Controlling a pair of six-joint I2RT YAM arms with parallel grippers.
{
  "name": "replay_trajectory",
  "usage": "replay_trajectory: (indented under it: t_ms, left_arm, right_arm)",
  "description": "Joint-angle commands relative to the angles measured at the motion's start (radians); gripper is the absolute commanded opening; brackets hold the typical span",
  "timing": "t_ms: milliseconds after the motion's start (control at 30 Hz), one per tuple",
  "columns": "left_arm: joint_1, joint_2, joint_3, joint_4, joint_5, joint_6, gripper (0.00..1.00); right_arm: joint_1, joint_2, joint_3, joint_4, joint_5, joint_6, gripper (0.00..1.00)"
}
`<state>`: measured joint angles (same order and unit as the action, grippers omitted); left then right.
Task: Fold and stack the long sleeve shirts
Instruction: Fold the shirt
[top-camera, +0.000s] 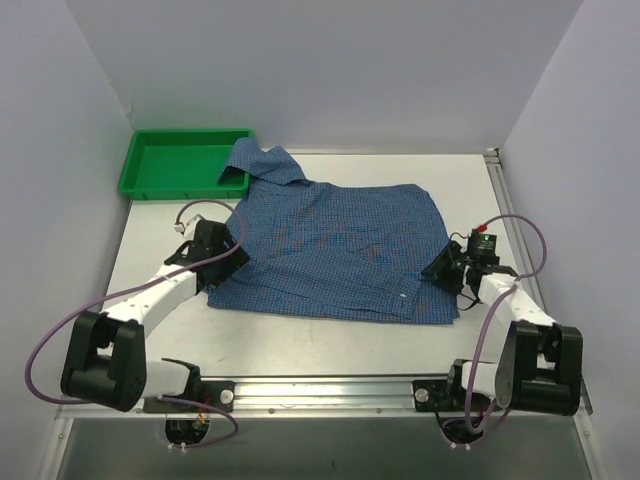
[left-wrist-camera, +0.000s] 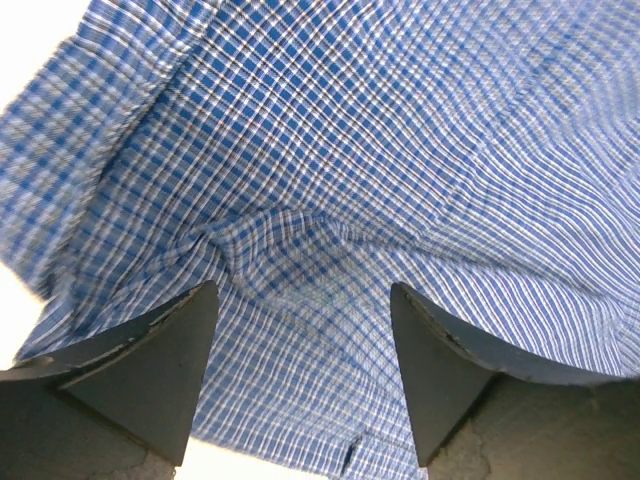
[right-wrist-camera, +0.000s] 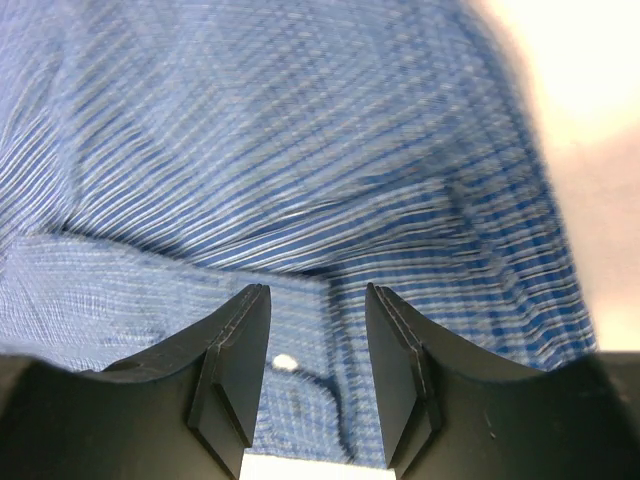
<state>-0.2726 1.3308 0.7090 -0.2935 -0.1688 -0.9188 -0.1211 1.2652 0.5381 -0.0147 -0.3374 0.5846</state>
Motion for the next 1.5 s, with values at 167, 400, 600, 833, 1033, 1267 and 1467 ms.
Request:
replay_trajectory:
  t_ms: [167, 400, 600, 833, 1033, 1267, 1467]
  left_arm:
    - [-0.071, -0.131, 0.066, -0.157, -0.083, 0.129, 0.92]
    - [-0.232, 0.005, 0.210, -0.203, -0.167, 0.239, 0.97]
    - [-0.270, 0.206, 0.271, -0.202, -0.161, 0.255, 0.97]
    - [-0.275, 0.321, 0.201, -0.231, -0.094, 0.213, 0.97]
    - [-0.274, 0.279, 0.057, -0.279, 0.000, 0.175, 0.98]
    - [-0.275, 0.049, -0.146, -0.341, 0.129, 0.072, 0.97]
    - [-0.275, -0.223, -0.165, -0.432, 0.169, 0.024, 0.97]
  right_arm:
    - [0.369, -0.081, 0.221, -0.260, 0.264, -0.112, 0.48]
    - [0.695, 0.138, 0.403, -0.315, 0.425, -0.135, 0.66]
    - [0.816, 0.370, 0.494, -0.344, 0.426, -0.121, 0.68]
    - [0.847, 0.493, 0.470, -0.432, 0.403, -0.111, 0.69]
    - [0.873, 0.461, 0.358, -0.504, 0.345, -0.101, 0.69]
    - [0.966, 0.312, 0.206, -0.583, 0.264, -0.039, 0.69]
    - [0.974, 0.140, 0.207, -0.622, 0.291, -0.016, 0.68]
